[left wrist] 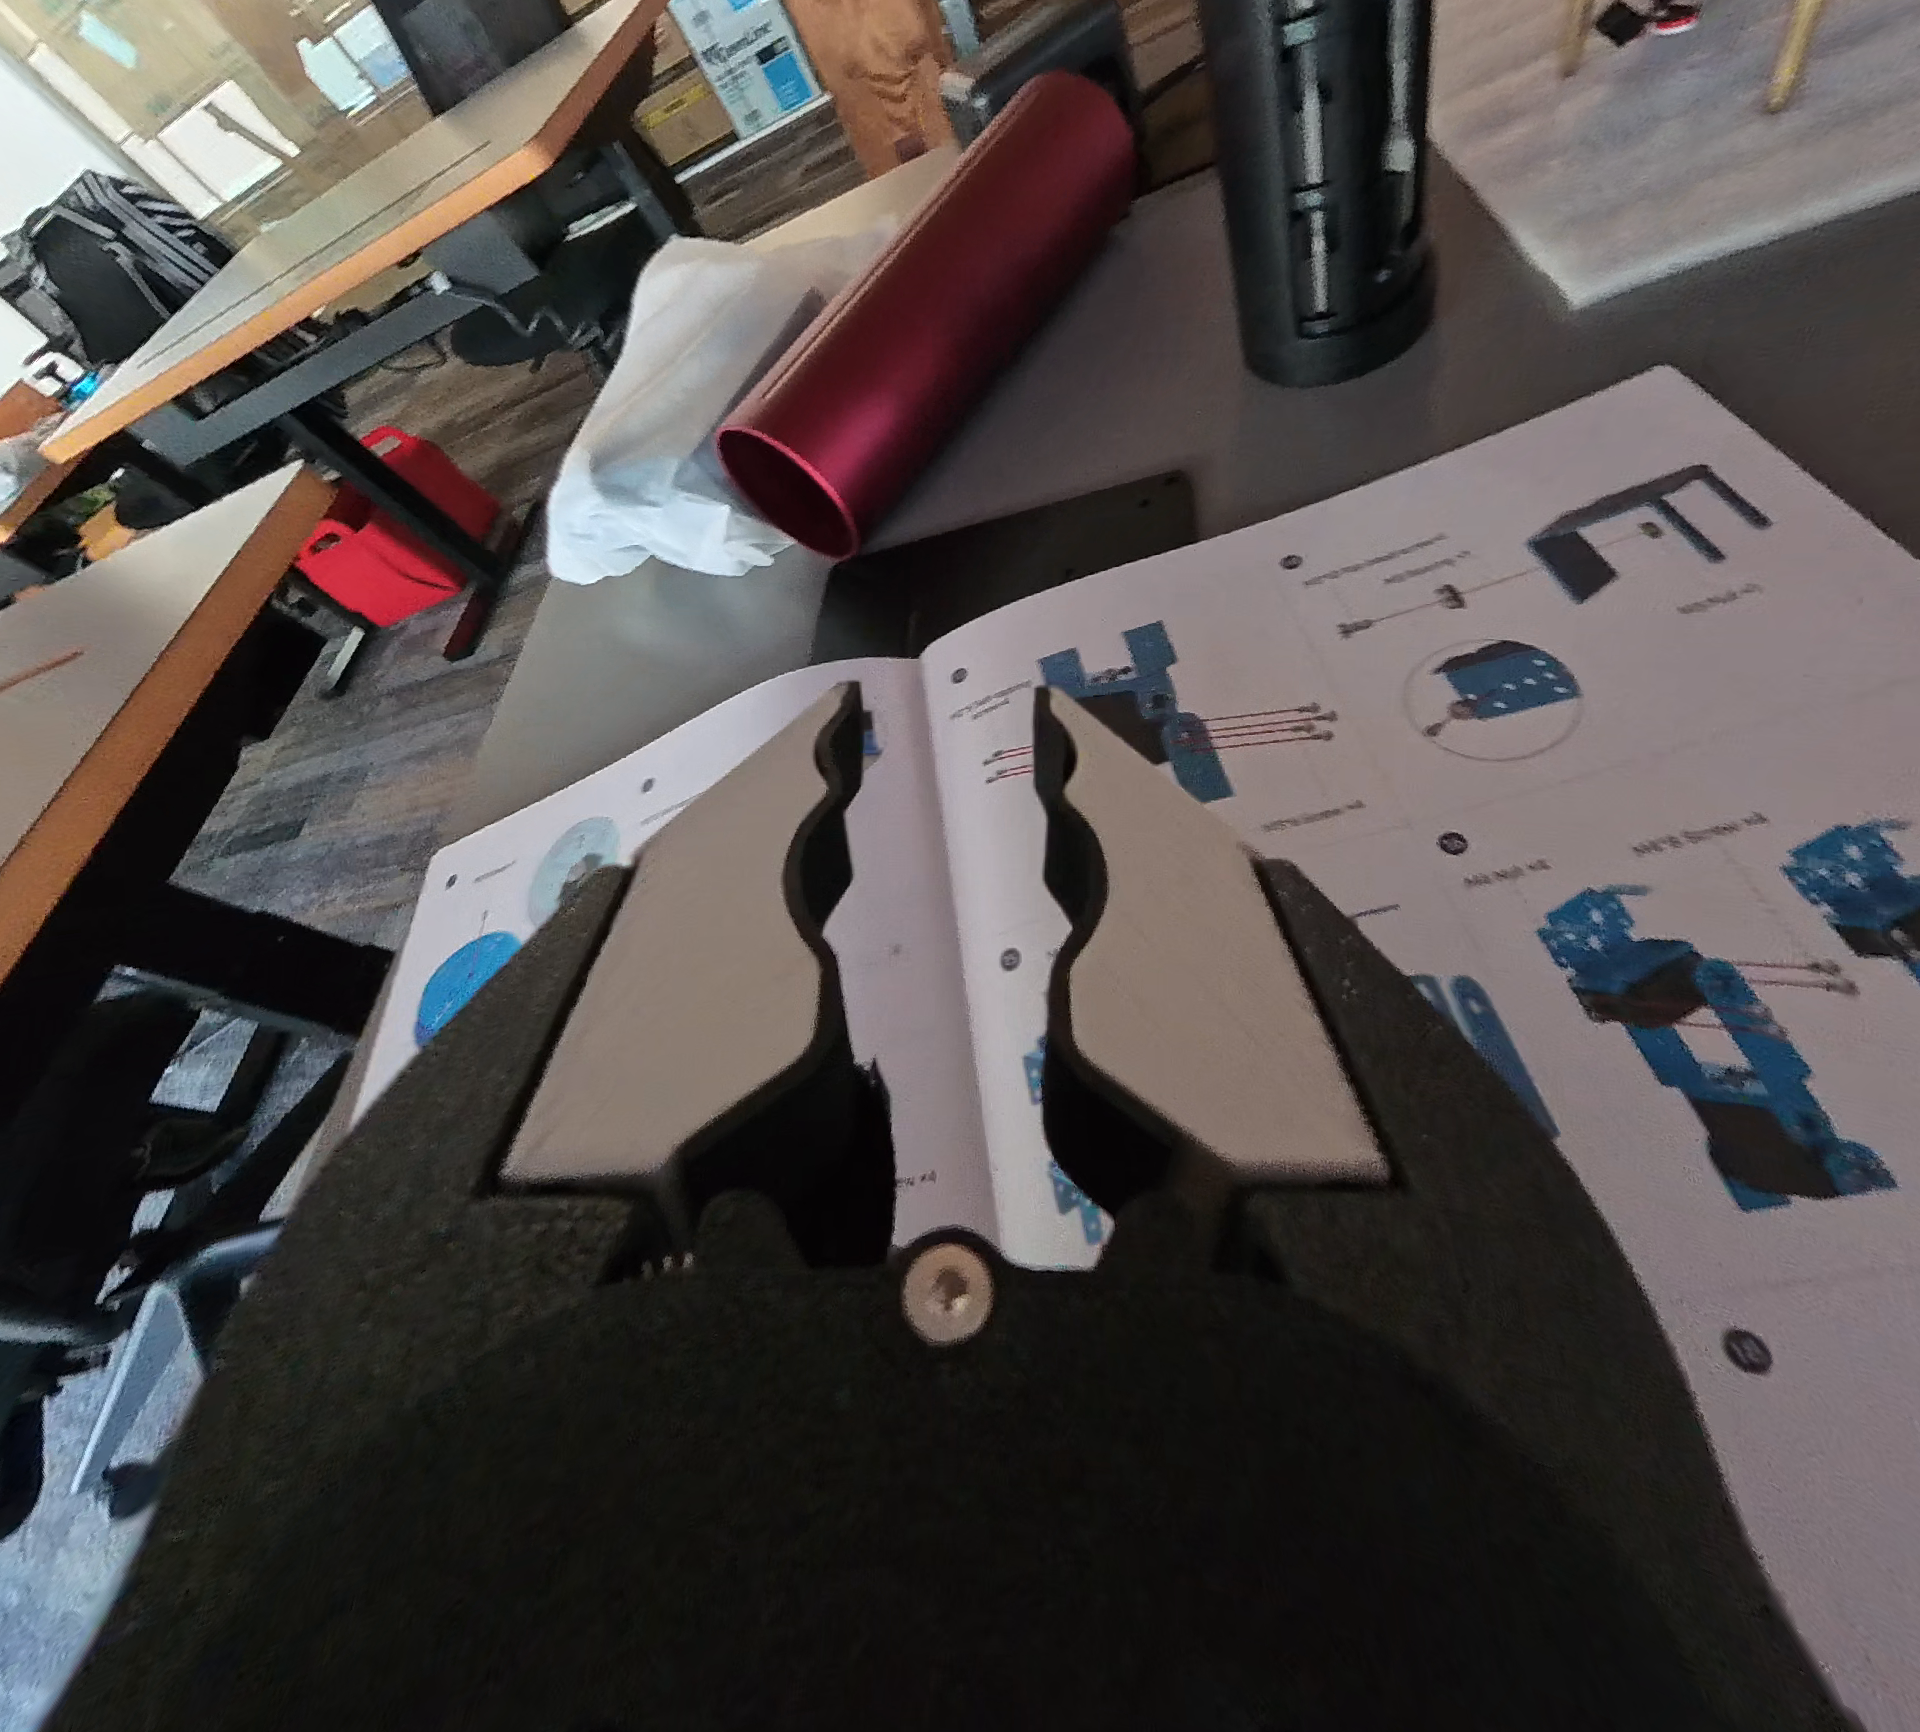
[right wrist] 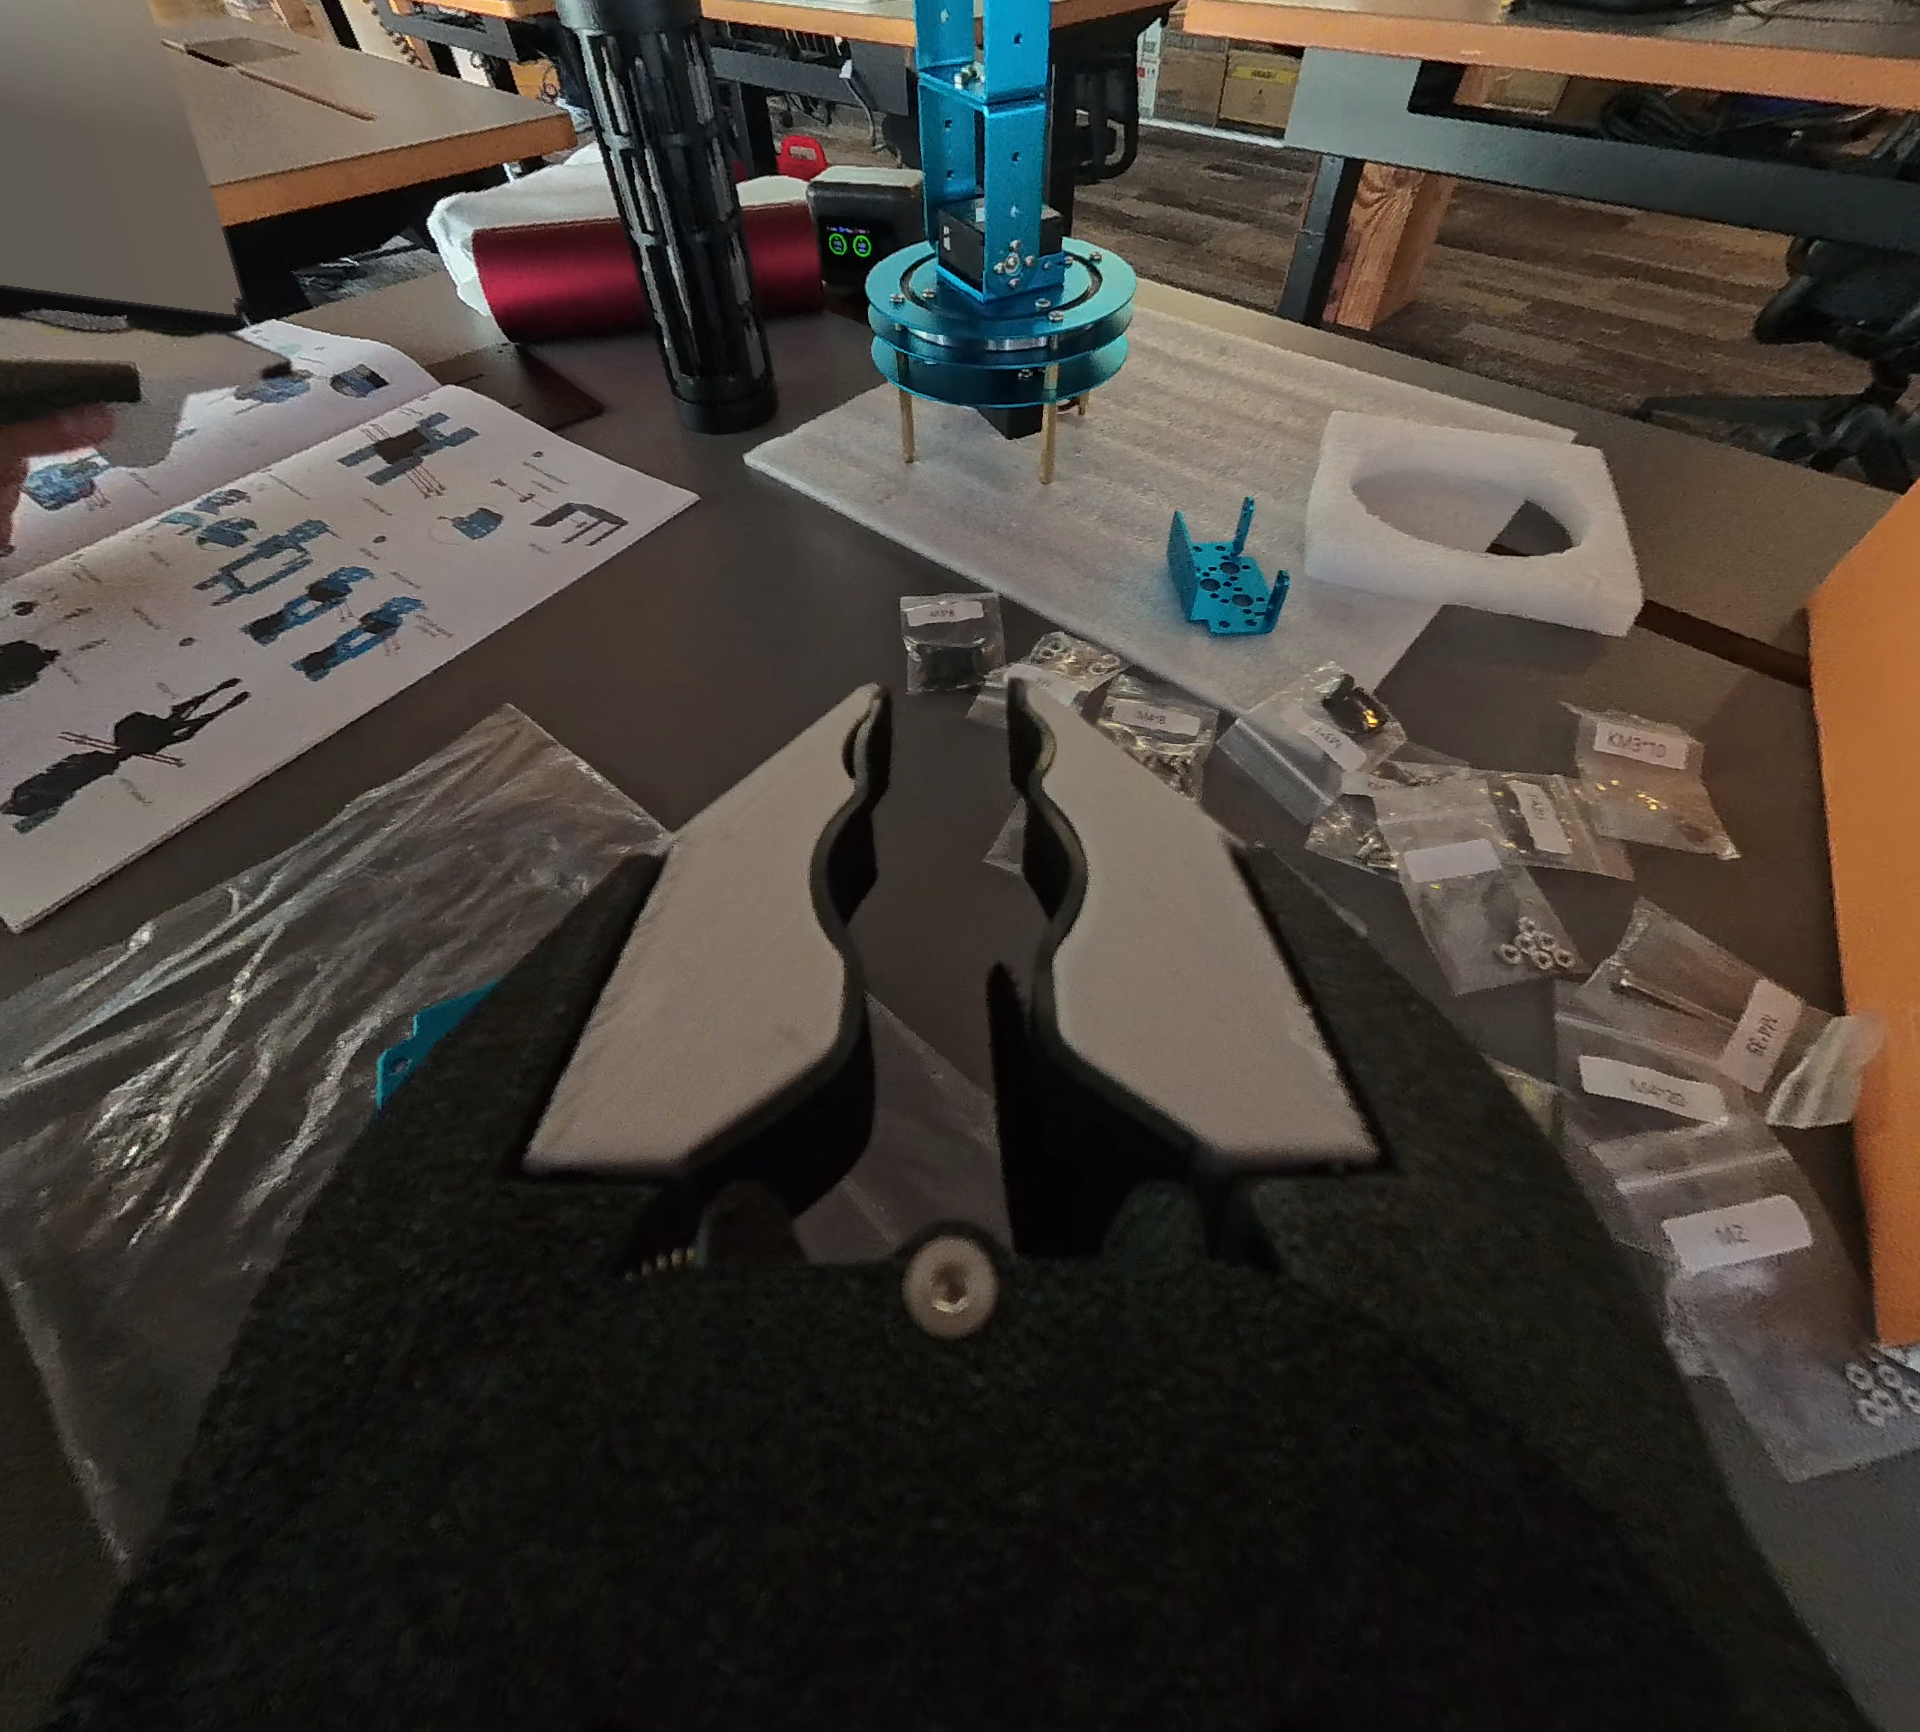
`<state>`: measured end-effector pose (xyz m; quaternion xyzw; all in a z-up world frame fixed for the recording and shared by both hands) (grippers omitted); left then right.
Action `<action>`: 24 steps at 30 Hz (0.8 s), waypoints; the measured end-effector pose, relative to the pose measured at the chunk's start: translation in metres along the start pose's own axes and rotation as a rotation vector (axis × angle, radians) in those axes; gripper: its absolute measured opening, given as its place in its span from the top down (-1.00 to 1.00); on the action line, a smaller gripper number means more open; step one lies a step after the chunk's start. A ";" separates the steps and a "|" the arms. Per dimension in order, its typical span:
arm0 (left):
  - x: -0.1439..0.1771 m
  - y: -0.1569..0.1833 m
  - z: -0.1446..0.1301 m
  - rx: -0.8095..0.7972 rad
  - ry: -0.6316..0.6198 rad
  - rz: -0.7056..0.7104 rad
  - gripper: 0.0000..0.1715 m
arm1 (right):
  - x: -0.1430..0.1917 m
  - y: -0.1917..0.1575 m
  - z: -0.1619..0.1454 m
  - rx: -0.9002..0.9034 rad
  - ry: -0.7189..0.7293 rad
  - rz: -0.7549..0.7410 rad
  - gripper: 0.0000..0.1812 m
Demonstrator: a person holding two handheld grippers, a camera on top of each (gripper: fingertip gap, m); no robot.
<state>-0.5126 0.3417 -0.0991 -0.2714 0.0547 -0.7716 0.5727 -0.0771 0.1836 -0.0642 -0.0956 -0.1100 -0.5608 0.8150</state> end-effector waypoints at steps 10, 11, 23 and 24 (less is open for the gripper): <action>0.000 -0.009 -0.002 0.021 -0.012 0.046 0.64 | 0.000 0.004 -0.002 -0.022 -0.005 -0.003 0.77; 0.001 -0.009 -0.001 0.008 -0.004 0.059 0.65 | -0.001 0.003 -0.002 -0.024 -0.007 0.000 0.77; 0.001 -0.007 0.000 0.000 0.001 0.056 0.68 | -0.009 0.001 -0.010 0.004 -0.060 0.000 0.78; 0.001 -0.007 0.000 0.002 0.003 0.055 0.68 | -0.009 0.001 -0.010 0.007 -0.064 0.004 0.78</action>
Point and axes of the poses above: each gripper's, where its closed fingertips meet, x back along the fingers, z out of its top, y = z × x across the jaws, the point moved 8 cm from there along x, back along the fingers, and after that the axes turned 1 degree about z, right-handed, at the moved point
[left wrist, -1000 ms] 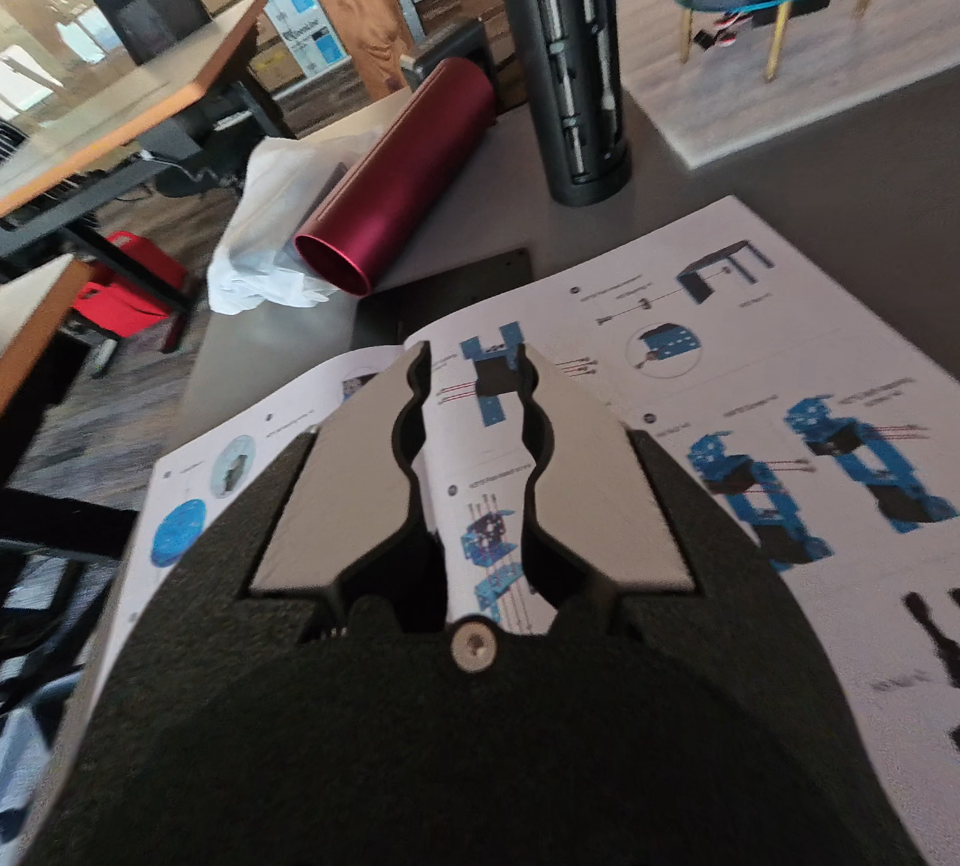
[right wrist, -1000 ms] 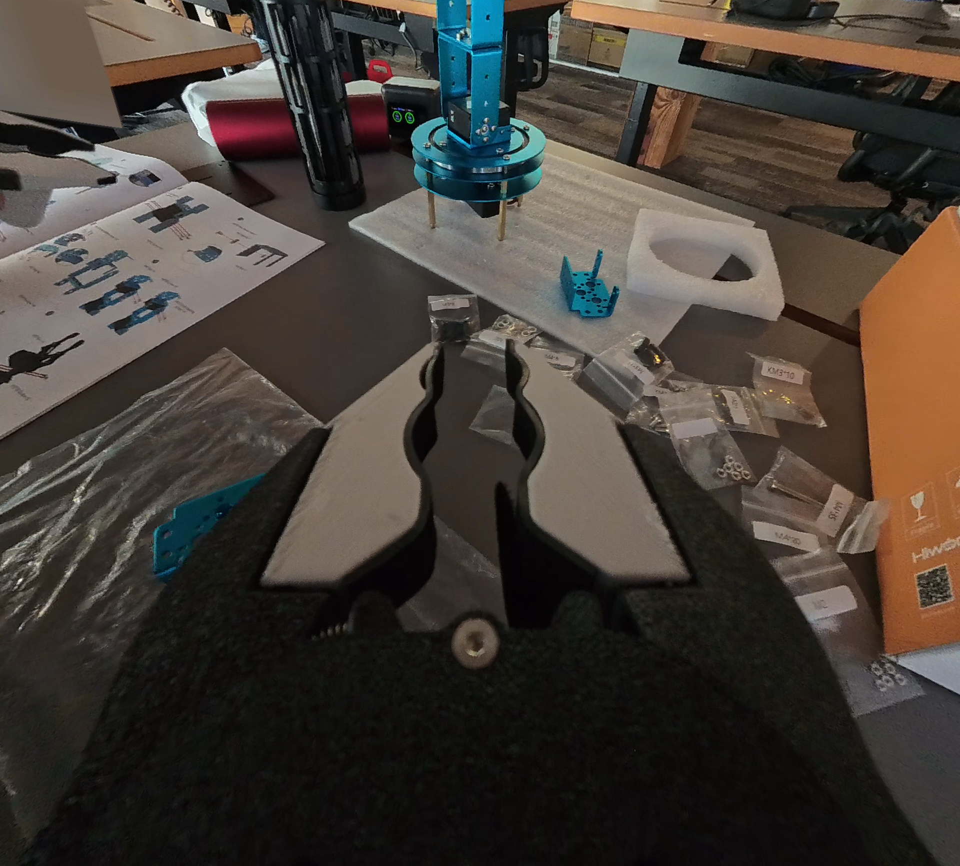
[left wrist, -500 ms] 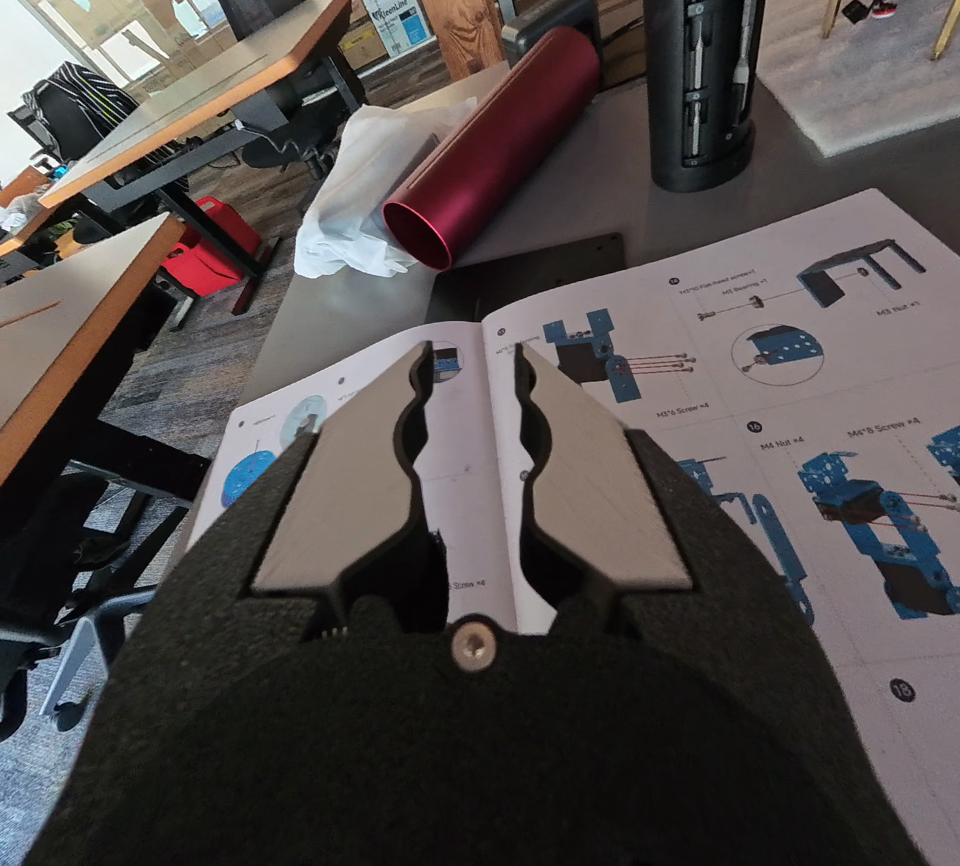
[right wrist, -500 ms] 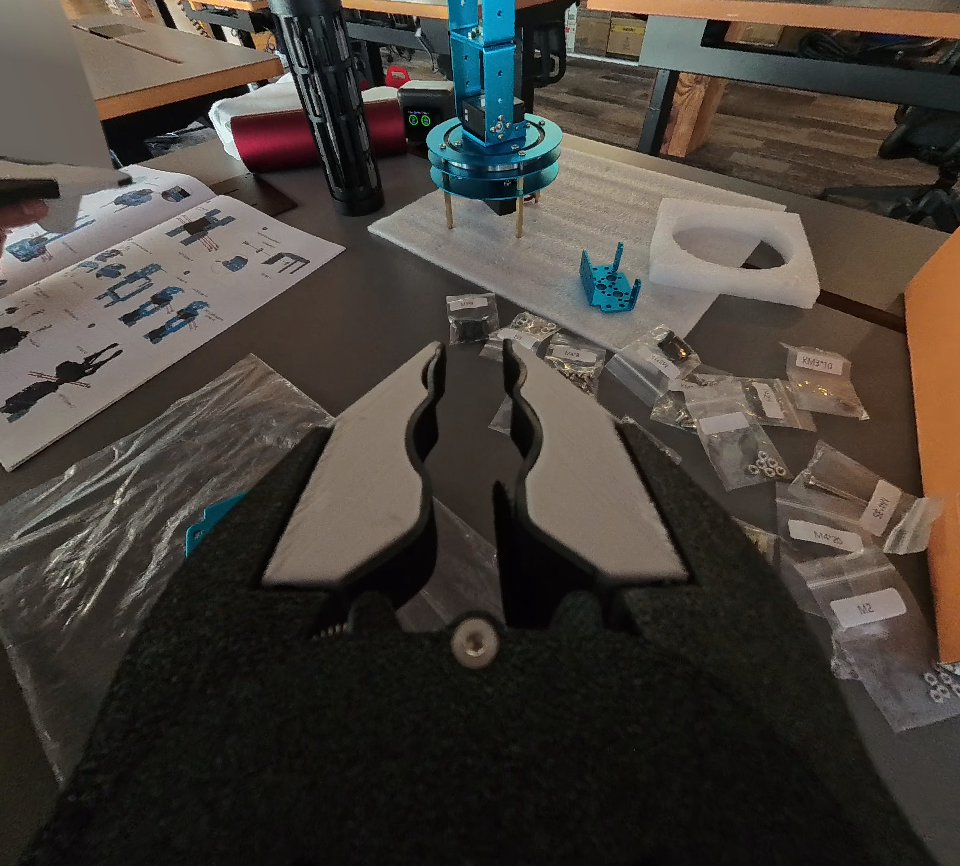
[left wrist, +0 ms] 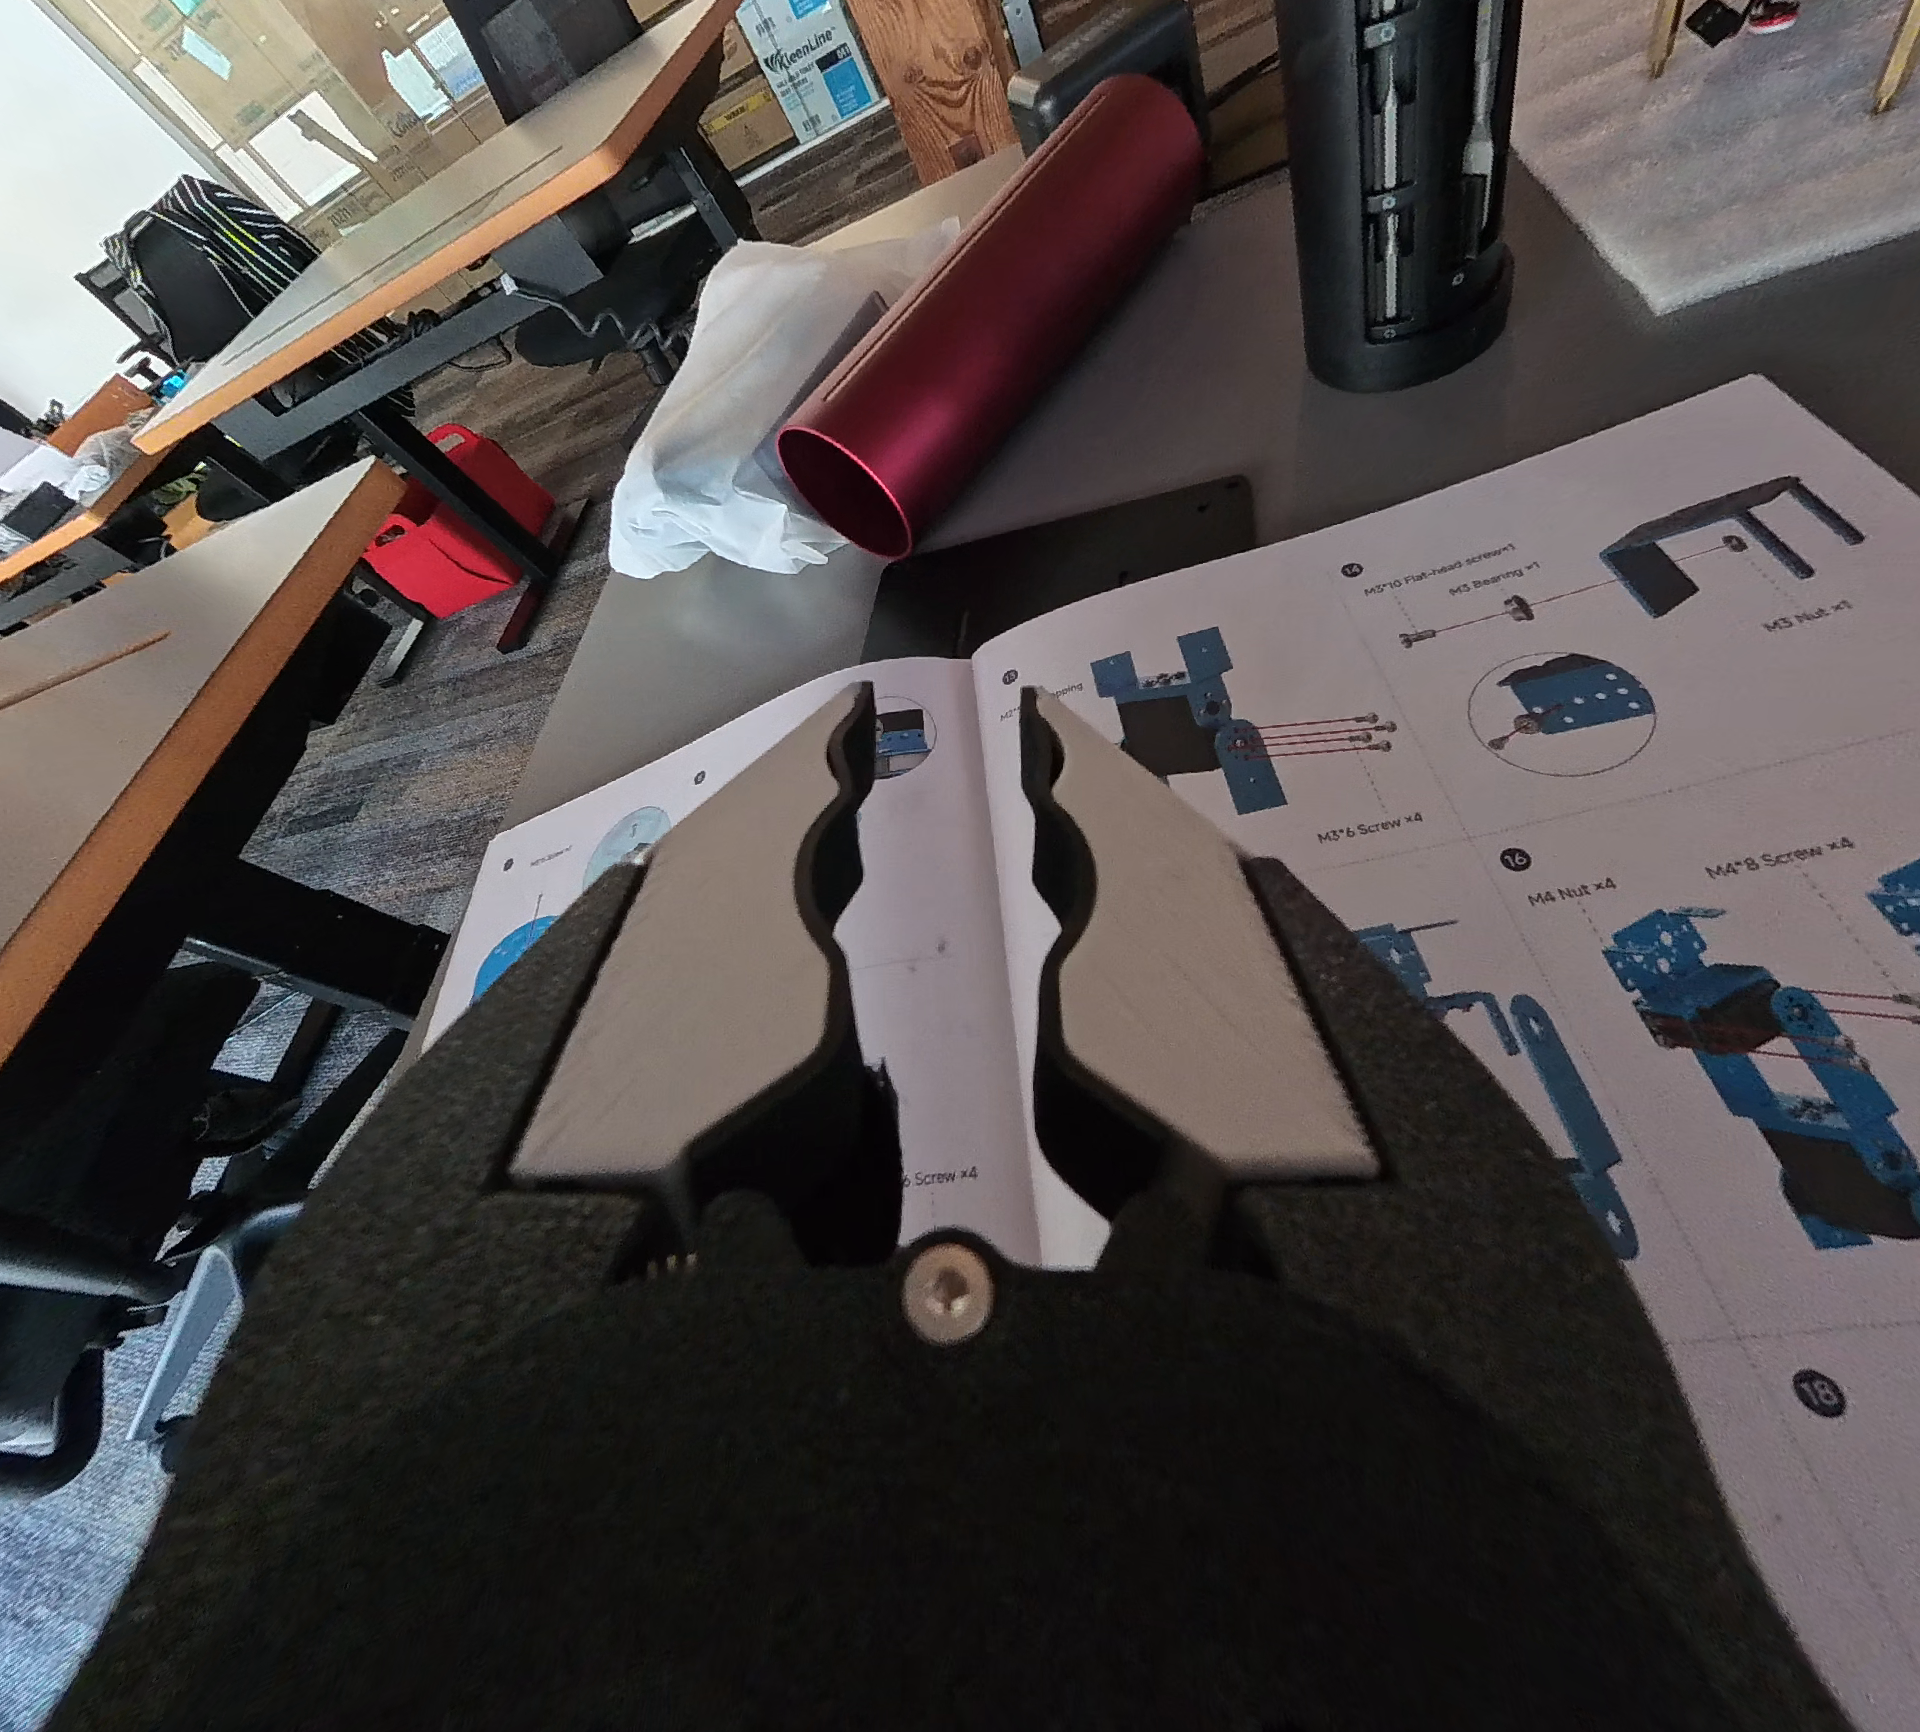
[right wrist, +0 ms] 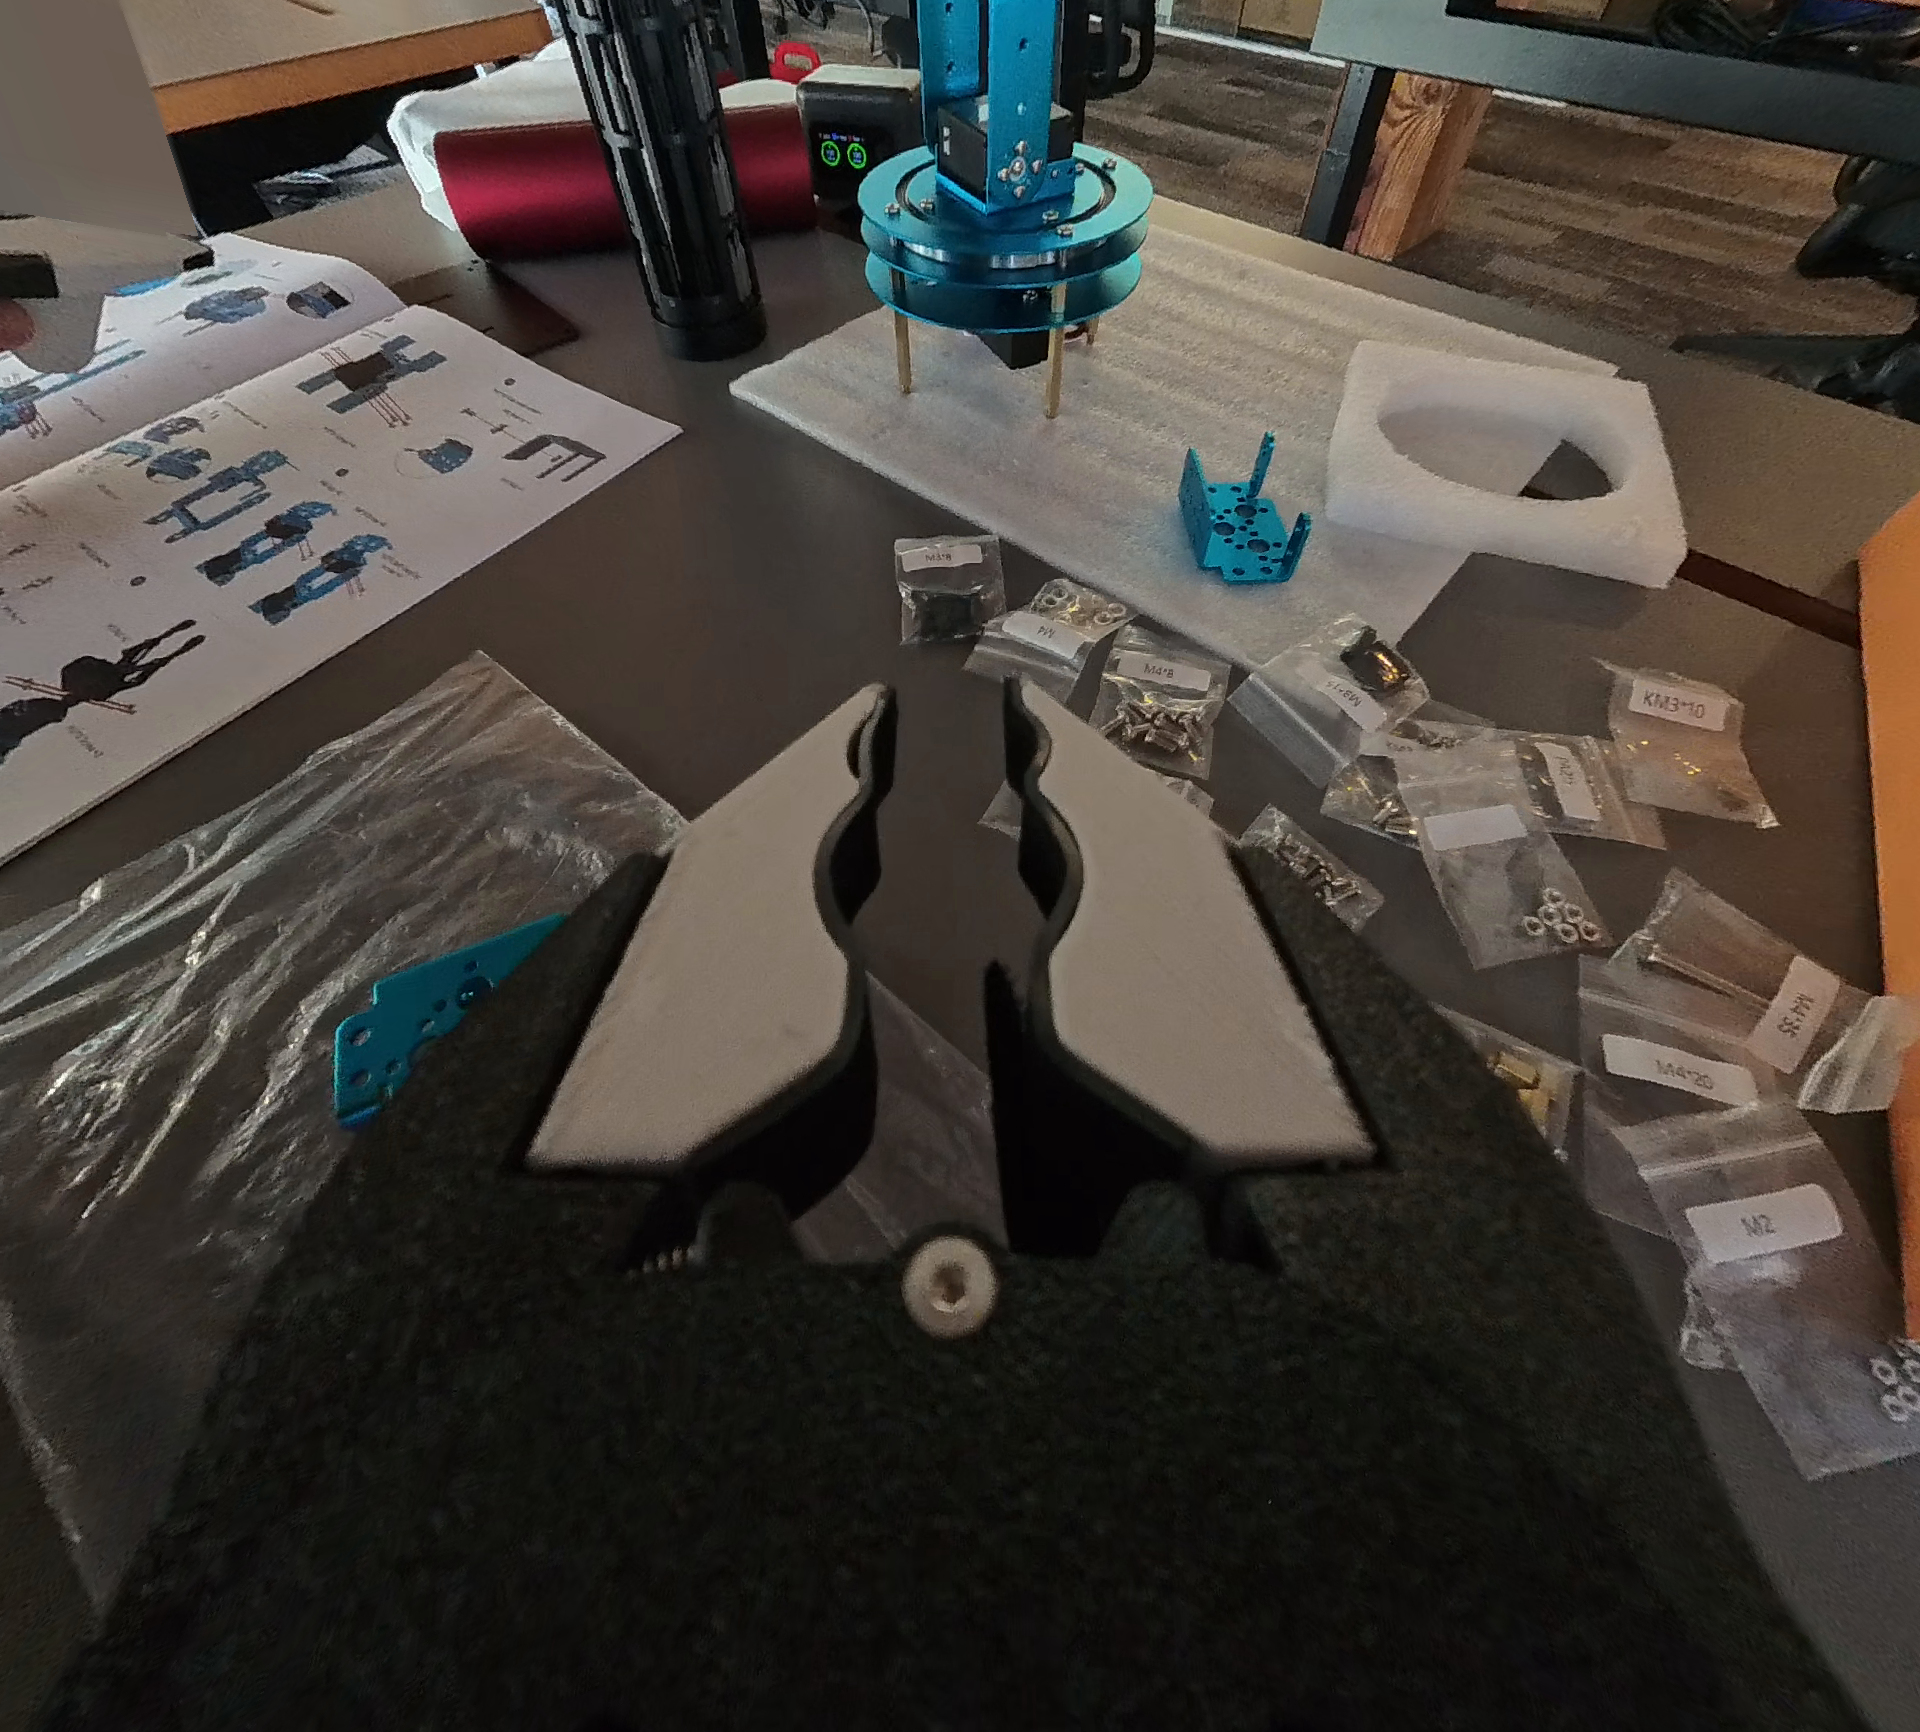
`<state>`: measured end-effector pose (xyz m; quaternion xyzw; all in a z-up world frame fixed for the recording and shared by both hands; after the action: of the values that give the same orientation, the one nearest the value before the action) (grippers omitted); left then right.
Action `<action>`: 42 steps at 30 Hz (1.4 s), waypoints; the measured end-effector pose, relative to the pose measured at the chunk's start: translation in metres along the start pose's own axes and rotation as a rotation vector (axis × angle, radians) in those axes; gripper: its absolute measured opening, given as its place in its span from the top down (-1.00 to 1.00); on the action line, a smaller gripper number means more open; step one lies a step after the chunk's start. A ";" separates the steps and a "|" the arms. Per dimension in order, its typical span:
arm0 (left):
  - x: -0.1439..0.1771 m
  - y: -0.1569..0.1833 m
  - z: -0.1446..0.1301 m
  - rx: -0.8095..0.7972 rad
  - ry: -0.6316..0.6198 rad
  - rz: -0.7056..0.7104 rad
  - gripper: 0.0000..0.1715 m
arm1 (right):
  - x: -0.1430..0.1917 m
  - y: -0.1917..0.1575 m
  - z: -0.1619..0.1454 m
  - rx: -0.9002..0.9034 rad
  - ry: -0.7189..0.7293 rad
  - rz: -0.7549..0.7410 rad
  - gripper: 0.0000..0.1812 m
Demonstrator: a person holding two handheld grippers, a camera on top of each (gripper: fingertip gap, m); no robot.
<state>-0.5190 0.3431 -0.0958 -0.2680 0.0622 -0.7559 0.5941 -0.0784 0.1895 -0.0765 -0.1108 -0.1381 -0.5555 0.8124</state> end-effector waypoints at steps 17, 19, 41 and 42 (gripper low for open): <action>0.014 0.007 0.012 0.044 0.084 -0.085 0.68 | -0.016 -0.102 -0.032 0.247 -0.630 0.263 0.31; 0.018 0.010 0.016 0.058 0.114 -0.123 0.68 | -0.020 -0.104 -0.031 0.277 -0.681 0.273 0.32; 0.119 0.208 0.075 0.034 0.090 -1.551 0.34 | -0.003 -0.111 -0.001 0.137 -0.160 0.910 0.31; 0.119 0.210 0.074 0.031 0.087 -1.570 0.40 | -0.003 -0.111 -0.001 0.141 -0.155 0.911 0.31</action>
<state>-0.3197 0.1888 -0.0798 -0.1953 -0.1325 -0.9652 -0.1129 -0.1833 0.1518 -0.0759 -0.1460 -0.1729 -0.1214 0.9665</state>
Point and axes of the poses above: each gripper's, where its closed fingertips meet, x back along the fingers, z out of its top, y = z × x across the jaws, the point moved 8 cm from there along x, back along the fingers, and after that the axes turned 1 degree about z, right-handed, at the moved point
